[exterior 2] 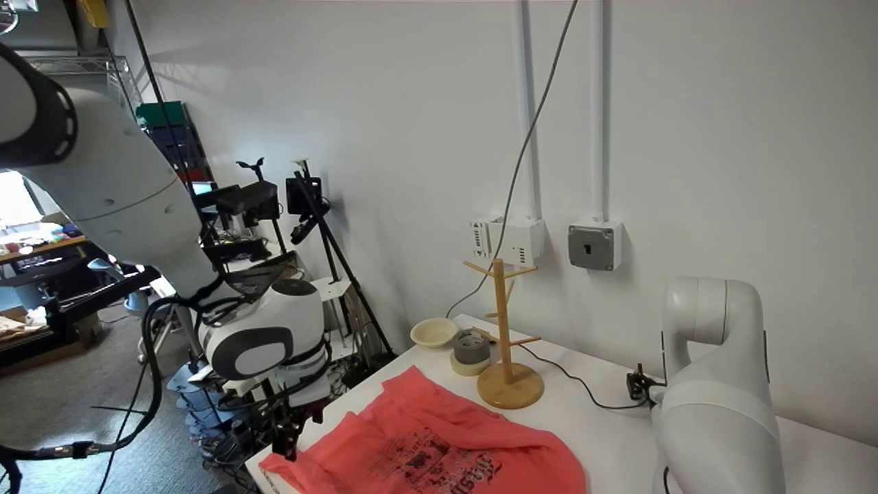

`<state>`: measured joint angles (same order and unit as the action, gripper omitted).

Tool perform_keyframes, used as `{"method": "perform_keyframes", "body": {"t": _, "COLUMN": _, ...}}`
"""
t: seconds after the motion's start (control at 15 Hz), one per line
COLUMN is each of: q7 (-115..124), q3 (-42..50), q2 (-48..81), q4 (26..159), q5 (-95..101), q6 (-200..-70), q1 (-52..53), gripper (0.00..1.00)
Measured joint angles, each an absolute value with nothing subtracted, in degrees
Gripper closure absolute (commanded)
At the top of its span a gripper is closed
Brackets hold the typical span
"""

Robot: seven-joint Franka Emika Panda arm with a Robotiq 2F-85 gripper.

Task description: Fold the pink object from the left end

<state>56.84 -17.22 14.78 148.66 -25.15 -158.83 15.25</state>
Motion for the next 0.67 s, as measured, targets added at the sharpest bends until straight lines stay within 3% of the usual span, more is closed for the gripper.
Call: {"method": "perform_keyframes", "body": {"t": 0.67, "q7": 56.72, "q3": -18.87, "q2": 19.02, "q4": 146.98, "q5": -26.74, "q6": -161.30, "q1": 15.77, "gripper": 0.00}}
